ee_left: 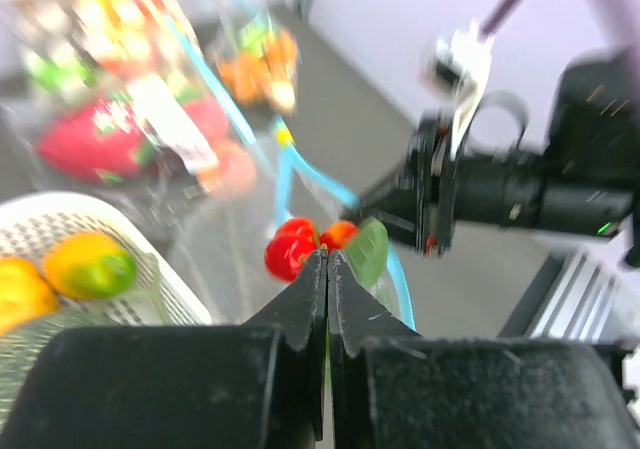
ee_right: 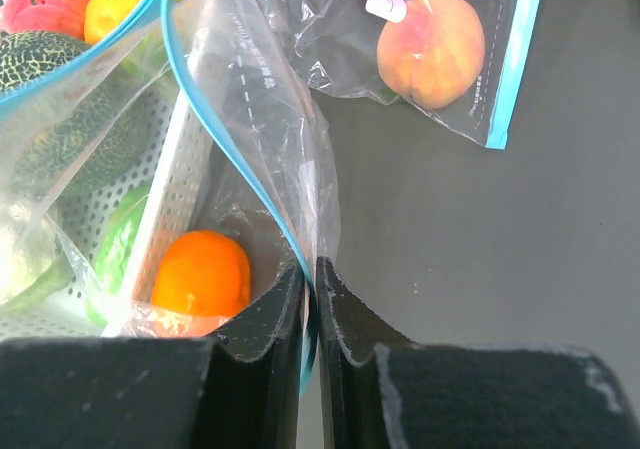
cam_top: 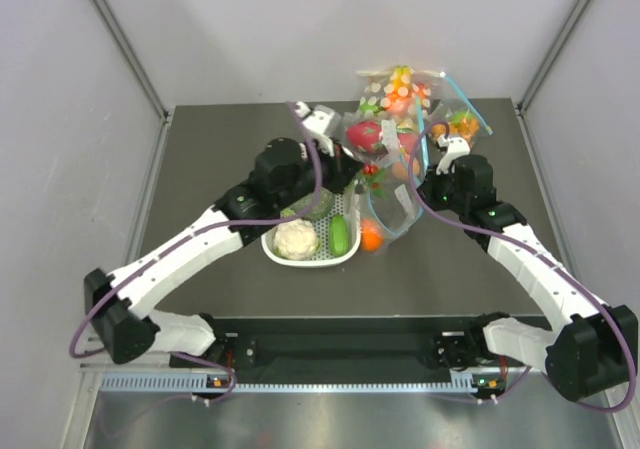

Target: Open the zip-top bag and remove the fake food

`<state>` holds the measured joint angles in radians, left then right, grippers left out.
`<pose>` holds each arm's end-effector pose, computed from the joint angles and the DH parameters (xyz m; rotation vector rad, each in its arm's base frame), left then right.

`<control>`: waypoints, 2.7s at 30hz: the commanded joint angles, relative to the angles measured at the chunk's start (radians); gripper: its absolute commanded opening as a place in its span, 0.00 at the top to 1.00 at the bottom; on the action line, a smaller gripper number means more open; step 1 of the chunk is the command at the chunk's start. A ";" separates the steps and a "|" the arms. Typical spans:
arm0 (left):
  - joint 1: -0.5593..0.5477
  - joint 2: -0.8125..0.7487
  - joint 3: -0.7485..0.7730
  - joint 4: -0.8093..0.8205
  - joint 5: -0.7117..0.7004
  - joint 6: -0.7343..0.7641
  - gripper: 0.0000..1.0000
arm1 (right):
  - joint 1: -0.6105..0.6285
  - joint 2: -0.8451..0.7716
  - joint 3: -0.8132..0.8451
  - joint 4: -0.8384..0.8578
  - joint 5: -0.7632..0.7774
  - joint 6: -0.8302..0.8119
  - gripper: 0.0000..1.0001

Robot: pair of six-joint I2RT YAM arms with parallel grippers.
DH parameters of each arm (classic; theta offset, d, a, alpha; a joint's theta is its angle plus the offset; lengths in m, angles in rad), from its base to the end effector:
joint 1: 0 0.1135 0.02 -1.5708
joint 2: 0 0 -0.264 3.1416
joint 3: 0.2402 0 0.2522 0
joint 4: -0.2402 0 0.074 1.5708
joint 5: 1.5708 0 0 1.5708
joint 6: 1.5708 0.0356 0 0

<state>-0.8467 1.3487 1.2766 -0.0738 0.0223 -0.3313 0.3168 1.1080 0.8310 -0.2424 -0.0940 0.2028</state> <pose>0.2107 -0.2394 0.3973 0.4754 1.7358 -0.8803 0.2357 0.0808 0.2861 -0.1780 2.1068 0.4111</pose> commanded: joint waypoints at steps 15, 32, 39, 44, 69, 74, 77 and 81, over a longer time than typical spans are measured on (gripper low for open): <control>0.120 -0.198 -0.144 -0.195 -0.056 0.026 1.00 | 0.002 0.021 0.046 0.029 -0.016 -0.005 0.91; 0.097 -0.132 -0.342 -0.107 -0.059 -0.077 1.00 | 0.002 0.047 0.043 0.038 -0.035 0.009 0.91; 0.083 -0.099 -0.345 -0.107 -0.027 -0.081 1.00 | 0.002 0.052 0.037 0.045 -0.035 0.006 0.91; 0.083 -0.088 -0.345 -0.144 0.022 -0.074 0.61 | 0.002 0.058 0.039 0.048 -0.035 0.006 0.91; -0.064 0.041 0.125 -0.121 -0.032 0.136 0.39 | 0.004 0.026 0.034 0.037 -0.053 0.010 0.90; -0.121 0.187 0.196 -0.066 0.044 0.106 0.42 | 0.004 0.018 0.033 0.034 -0.046 0.012 0.90; -0.141 0.268 0.230 -0.072 0.053 0.086 0.44 | 0.005 0.007 0.034 0.025 -0.035 0.009 0.90; -0.150 0.340 0.260 -0.115 -0.014 0.083 0.47 | 0.002 -0.010 0.034 0.009 -0.019 0.003 0.90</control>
<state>-0.9882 1.6634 1.4792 -0.1928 0.0422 -0.2409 0.3153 1.1400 0.8322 -0.2390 -0.1200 0.2214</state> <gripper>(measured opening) 0.536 0.101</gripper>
